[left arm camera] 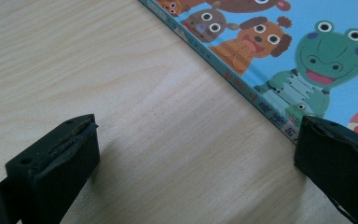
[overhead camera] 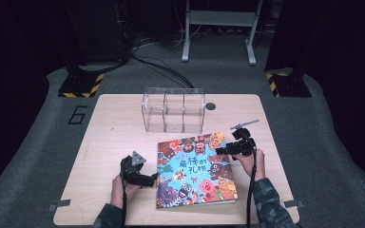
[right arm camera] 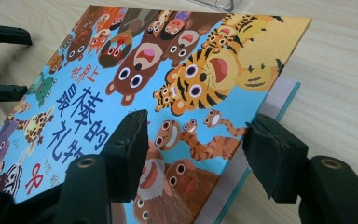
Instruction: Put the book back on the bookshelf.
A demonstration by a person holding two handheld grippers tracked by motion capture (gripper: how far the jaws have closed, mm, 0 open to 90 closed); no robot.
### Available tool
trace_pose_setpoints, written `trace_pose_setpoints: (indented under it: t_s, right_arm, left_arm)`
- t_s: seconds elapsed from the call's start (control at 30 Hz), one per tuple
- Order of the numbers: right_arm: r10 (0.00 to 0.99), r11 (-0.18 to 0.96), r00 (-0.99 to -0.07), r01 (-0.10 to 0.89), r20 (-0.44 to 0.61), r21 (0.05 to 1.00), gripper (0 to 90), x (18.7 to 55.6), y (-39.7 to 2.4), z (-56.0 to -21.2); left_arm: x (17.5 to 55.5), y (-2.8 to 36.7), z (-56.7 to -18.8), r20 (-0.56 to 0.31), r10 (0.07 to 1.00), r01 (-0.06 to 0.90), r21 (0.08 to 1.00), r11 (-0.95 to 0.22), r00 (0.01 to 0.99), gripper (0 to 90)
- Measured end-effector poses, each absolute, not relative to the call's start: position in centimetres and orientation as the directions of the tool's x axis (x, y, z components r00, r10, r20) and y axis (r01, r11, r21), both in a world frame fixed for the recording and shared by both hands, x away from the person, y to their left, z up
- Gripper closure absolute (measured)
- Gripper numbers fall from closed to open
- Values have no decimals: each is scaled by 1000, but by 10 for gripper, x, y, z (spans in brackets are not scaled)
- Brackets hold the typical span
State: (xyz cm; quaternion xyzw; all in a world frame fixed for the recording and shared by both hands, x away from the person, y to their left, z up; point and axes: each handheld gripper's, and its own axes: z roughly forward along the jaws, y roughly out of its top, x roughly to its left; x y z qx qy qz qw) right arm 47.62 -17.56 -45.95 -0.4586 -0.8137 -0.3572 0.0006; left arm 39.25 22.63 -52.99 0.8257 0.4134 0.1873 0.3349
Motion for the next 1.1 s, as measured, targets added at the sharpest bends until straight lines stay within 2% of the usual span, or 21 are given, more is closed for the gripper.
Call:
trace_pose_setpoints:
  t_s: [0.4, 0.7, 1.1]
  right_arm:
    - [741, 335, -590, 740, 323, 583, 398, 481, -168, -458]
    - [698, 301, -599, 743, 393, 598, 398, 486, -153, -452]
    - [696, 315, -611, 732, 378, 605, 389, 489, -143, -449]
  left_arm:
    - [392, 226, -530, 32, 808, 557, 708, -434, 588, 0]
    - [392, 226, -530, 30, 808, 555, 712, -430, 588, 1]
    - [392, 226, -530, 28, 808, 556, 712, -430, 589, 2]
